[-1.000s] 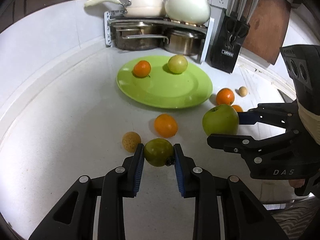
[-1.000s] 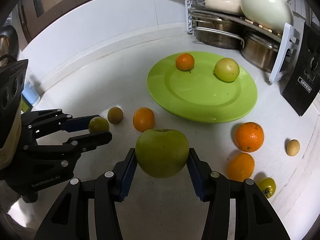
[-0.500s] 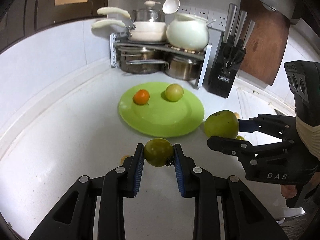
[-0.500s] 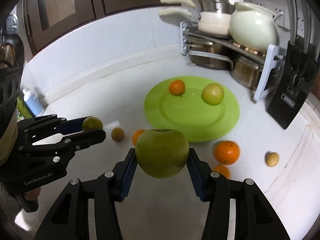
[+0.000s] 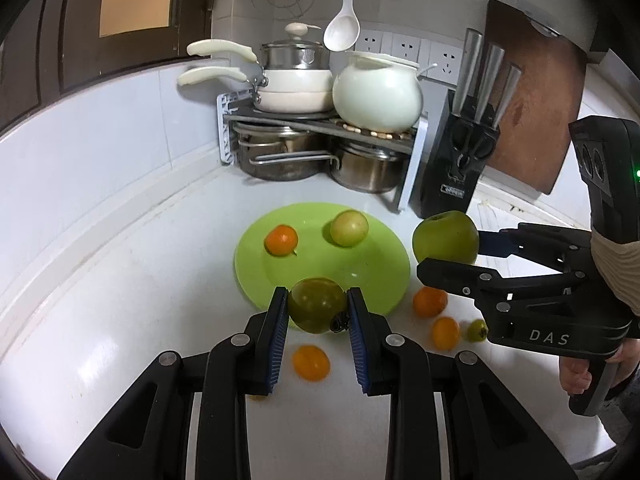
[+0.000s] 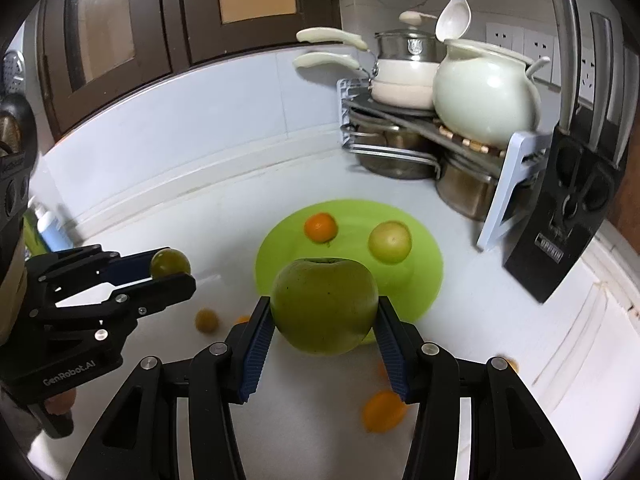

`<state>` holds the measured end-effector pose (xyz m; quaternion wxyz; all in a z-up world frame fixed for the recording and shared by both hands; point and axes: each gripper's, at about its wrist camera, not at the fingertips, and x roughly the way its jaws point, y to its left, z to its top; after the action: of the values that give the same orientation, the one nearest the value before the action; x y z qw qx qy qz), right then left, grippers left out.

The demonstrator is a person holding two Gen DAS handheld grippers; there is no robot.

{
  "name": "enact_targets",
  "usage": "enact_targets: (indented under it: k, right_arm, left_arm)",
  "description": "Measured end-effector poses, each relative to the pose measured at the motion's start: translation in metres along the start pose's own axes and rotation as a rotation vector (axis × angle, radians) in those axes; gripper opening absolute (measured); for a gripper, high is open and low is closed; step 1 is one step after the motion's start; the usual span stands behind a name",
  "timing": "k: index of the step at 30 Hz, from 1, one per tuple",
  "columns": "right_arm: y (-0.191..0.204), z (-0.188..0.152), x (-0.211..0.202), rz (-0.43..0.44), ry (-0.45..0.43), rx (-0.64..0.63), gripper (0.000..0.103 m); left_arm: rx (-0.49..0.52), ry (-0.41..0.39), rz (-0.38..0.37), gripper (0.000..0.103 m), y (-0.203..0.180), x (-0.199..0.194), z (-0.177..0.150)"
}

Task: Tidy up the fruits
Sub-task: 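Carry the green tomato and green apple over the green plate with both tools, then lower both fruits onto the plate and open both tools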

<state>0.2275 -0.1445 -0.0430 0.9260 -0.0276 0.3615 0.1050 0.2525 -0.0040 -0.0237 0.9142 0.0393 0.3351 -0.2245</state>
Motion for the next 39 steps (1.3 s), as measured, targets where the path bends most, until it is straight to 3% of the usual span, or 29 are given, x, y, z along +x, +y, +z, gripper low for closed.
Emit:
enact_targets:
  k: [8, 21, 39]
  right_arm:
    - [-0.014, 0.027, 0.010, 0.009, -0.005, -0.006, 0.051]
    - [-0.042, 0.047, 0.072, 0.040, 0.147, 0.019, 0.051]
    - [-0.064, 0.030, 0.135, 0.084, 0.307, 0.065, 0.051]
  left_arm:
    - [-0.009, 0.016, -0.008, 0.029, 0.006, 0.020, 0.028]
    - [-0.012, 0.129, -0.017, 0.029, 0.020, 0.079, 0.057]
    - [-0.029, 0.290, -0.042, 0.029, 0.030, 0.160, 0.044]
